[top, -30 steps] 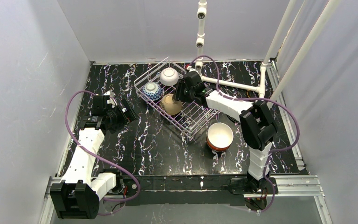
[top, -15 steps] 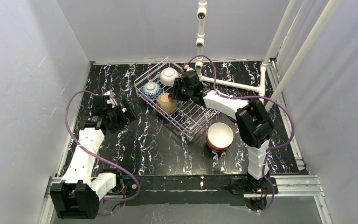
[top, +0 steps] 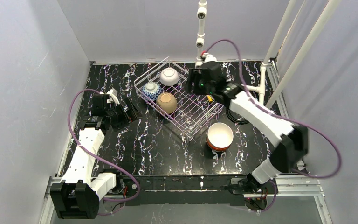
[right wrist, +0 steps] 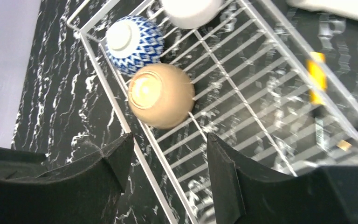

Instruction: Load the bowls into the dish rack

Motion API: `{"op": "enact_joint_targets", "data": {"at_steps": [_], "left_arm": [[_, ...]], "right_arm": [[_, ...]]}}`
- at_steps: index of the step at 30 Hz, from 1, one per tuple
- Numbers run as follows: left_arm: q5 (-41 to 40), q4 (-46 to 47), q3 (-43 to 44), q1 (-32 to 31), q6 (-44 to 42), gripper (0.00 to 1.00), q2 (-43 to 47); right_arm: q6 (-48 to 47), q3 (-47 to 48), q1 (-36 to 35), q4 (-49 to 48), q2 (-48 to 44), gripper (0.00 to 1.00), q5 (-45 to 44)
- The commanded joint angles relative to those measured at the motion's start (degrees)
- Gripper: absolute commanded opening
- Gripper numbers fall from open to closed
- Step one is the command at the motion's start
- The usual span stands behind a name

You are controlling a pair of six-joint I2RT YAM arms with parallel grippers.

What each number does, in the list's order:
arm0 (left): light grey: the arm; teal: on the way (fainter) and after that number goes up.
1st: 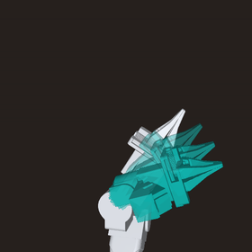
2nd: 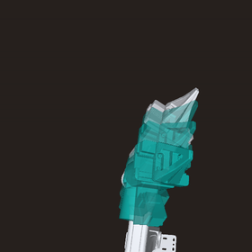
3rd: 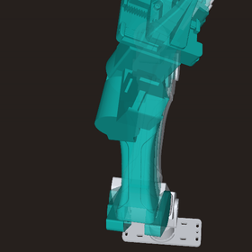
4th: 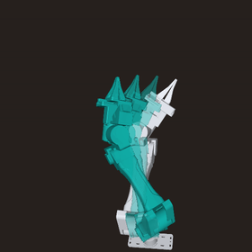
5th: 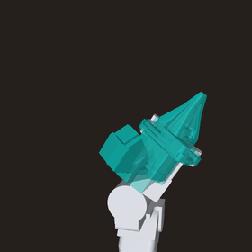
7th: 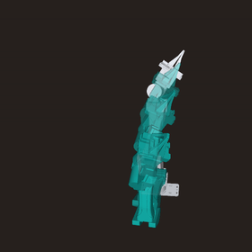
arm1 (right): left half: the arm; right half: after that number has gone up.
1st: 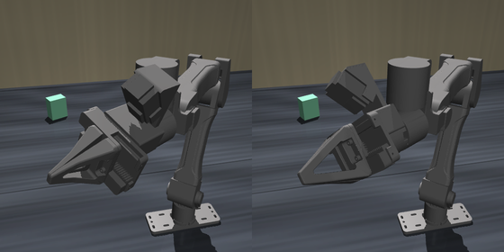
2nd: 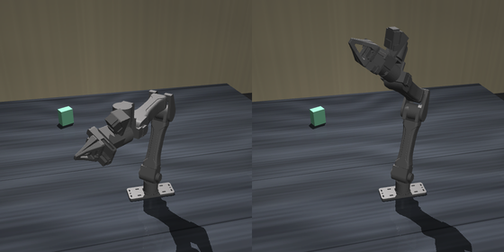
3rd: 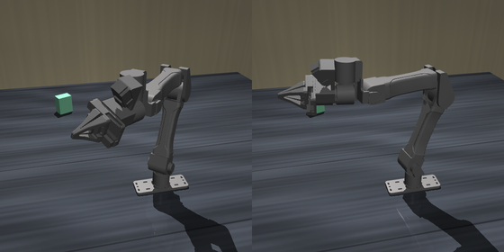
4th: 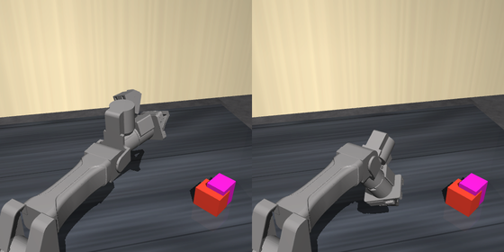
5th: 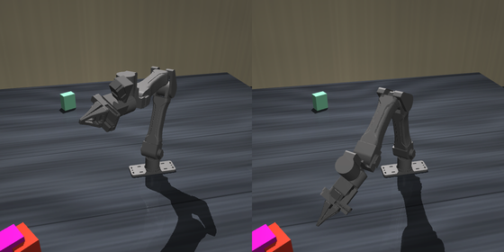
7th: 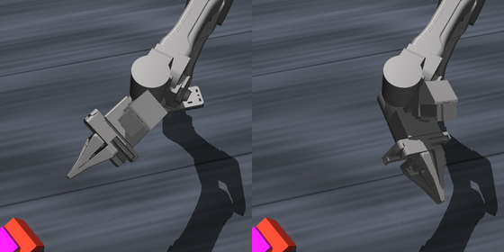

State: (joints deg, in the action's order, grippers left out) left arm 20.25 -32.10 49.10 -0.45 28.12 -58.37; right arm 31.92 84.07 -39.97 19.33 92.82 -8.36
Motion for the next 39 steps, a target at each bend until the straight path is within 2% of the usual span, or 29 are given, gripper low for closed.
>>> {"op": "enact_joint_targets", "data": {"at_steps": [1,5,8,11,13,15,17,21,27,34,39], "left_arm": [[2.9,0.3,-0.9,0.4,-0.9,0.98,0.3],[3.5,0.5,-0.9,0.4,-1.1,0.98,0.3],[4.6,1.2,-1.1,0.4,-1.3,0.98,0.6],[8.0,2.6,-1.5,0.4,-1.7,0.98,0.9],[14.2,5.5,-2.1,0.4,-2.4,0.98,1.0],[18.7,8.1,-2.9,-0.6,-2.4,0.98,1.4],[19.5,8.7,-3.1,-2.3,-3.4,0.98,1.9],[17.9,8.7,-3.0,-6.1,-4.4,0.98,2.4],[14.4,7.5,-1.4,-9.6,-3.1,0.98,0.8],[6.3,6.0,4.6,-10.5,-2.6,0.98,-1.9],[1.1,11.5,6.5,-10.8,-0.8,0.98,-3.2]], "right_arm": [[-1.7,-3.5,1.2,16.8,-12.4,0.67,-10.0],[-0.7,-6.0,1.5,29.2,-20.5,0.70,-13.0],[-2.2,-8.8,1.5,33.4,-24.6,0.71,-7.9],[-5.3,-13.1,1.5,32.1,-27.0,0.72,2.2],[-6.6,-18.9,1.4,24.9,-30.2,0.74,11.0],[-5.2,-24.9,1.3,20.3,-32.8,0.75,11.3],[-4.6,-26.5,1.3,20.3,-32.7,0.75,8.9],[-4.6,-29.0,1.2,18.6,-31.9,0.70,6.7],[-7.4,-32.8,0.3,12.9,-30.2,0.55,7.8],[-9.6,-35.0,-0.7,10.3,-29.6,0.52,6.8],[-10.8,-37.3,-0.7,8.5,-29.4,0.50,7.9]]}}
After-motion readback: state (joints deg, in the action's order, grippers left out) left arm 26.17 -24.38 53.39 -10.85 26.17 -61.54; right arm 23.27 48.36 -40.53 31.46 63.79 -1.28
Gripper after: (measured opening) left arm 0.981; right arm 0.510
